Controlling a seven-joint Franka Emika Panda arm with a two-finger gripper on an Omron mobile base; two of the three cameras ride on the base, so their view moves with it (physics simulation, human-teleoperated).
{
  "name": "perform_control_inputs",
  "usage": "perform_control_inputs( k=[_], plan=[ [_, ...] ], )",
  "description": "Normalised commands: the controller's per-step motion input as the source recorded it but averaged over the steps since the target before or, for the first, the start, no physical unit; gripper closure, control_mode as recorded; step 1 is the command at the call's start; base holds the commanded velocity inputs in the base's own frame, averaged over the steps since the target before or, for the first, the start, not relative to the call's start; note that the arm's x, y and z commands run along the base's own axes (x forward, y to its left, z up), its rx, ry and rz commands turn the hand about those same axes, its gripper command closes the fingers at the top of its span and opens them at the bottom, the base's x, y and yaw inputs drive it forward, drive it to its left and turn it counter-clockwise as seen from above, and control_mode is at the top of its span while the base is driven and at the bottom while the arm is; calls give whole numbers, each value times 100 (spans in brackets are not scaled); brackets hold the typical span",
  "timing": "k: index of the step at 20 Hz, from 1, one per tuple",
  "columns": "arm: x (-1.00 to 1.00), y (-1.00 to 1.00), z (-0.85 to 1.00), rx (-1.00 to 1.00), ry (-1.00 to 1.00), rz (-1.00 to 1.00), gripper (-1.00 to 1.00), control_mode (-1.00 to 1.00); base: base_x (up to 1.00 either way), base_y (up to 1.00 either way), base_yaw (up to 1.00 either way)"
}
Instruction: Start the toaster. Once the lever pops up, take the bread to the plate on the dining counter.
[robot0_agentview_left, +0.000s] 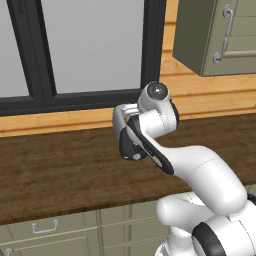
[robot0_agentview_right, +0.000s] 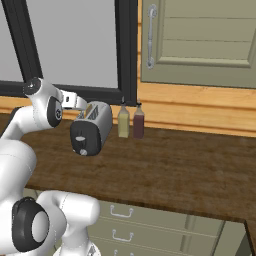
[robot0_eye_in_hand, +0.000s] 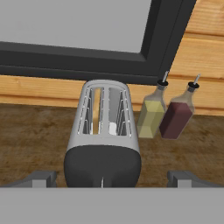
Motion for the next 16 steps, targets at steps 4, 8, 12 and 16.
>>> perform_control_inputs(
  k=[4, 8, 12, 16],
  plan=[
    [0, 0, 0, 0, 0, 0, -100, -100, 0, 0, 0],
    [0, 0, 0, 0, 0, 0, -100, -100, 0, 0, 0],
    [0, 0, 0, 0, 0, 0, -100, -100, 0, 0, 0],
    [0, 0, 0, 0, 0, 0, -100, -100, 0, 0, 0]
  ],
)
